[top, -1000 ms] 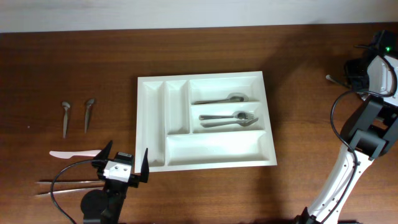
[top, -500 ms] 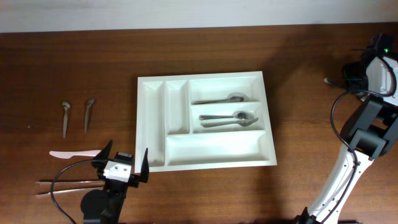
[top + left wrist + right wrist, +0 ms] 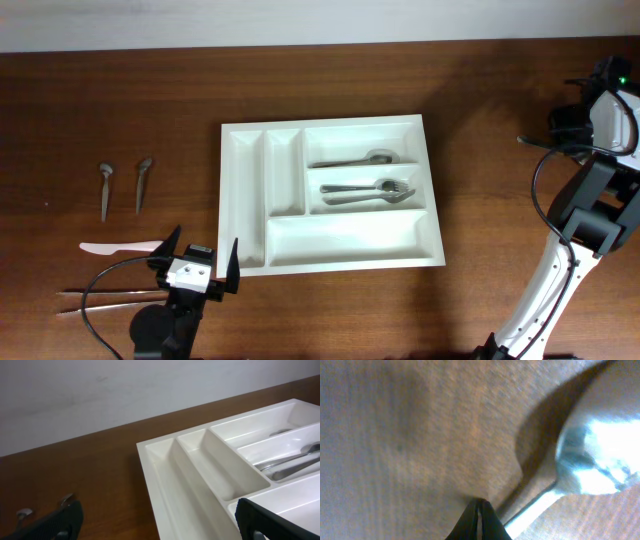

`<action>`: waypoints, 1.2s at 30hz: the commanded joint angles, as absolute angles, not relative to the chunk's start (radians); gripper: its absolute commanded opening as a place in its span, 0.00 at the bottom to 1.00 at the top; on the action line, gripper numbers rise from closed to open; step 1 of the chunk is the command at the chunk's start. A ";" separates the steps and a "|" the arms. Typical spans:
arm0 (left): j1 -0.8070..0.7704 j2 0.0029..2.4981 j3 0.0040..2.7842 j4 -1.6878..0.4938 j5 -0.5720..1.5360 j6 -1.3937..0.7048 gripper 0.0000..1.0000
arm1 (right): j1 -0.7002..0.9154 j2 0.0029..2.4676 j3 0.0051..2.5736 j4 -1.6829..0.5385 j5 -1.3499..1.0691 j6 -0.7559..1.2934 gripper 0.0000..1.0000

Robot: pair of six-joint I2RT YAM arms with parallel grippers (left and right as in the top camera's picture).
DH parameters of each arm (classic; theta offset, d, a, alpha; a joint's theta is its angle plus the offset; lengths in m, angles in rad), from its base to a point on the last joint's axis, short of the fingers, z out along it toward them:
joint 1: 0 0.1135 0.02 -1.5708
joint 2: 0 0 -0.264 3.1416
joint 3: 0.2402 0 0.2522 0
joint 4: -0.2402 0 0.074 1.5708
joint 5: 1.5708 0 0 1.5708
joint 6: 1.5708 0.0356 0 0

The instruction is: Pack container

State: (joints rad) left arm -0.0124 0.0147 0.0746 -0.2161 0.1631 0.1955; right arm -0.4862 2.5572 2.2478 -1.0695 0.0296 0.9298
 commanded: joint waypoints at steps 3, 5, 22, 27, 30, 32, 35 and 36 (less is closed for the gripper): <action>-0.008 0.007 0.067 -0.212 0.156 0.212 0.99 | -0.484 2.582 2.227 -1.150 0.039 0.920 0.05; -0.008 0.007 0.067 -0.212 0.156 0.212 0.99 | -0.484 2.582 2.227 -1.175 0.039 0.919 0.05; -0.008 0.007 0.067 -0.213 0.156 0.212 0.99 | -0.484 2.582 2.227 -1.272 0.084 0.845 0.04; -0.008 0.007 0.067 -0.212 0.156 0.212 0.99 | -0.485 2.581 2.243 -1.249 0.084 0.845 0.04; -0.008 0.007 0.067 -0.213 0.156 0.212 0.99 | -0.484 2.578 2.298 -1.249 0.084 0.841 0.04; -0.008 0.007 0.067 -0.213 0.156 0.212 0.99 | -0.484 2.571 2.348 -1.250 0.083 0.834 0.04; -0.008 0.007 0.067 -0.212 0.156 0.212 0.99 | -0.484 2.553 2.447 -1.259 0.084 0.788 0.06; -0.008 0.007 0.067 -0.212 0.156 0.211 0.99 | -0.485 2.547 2.482 -1.272 0.084 0.774 0.12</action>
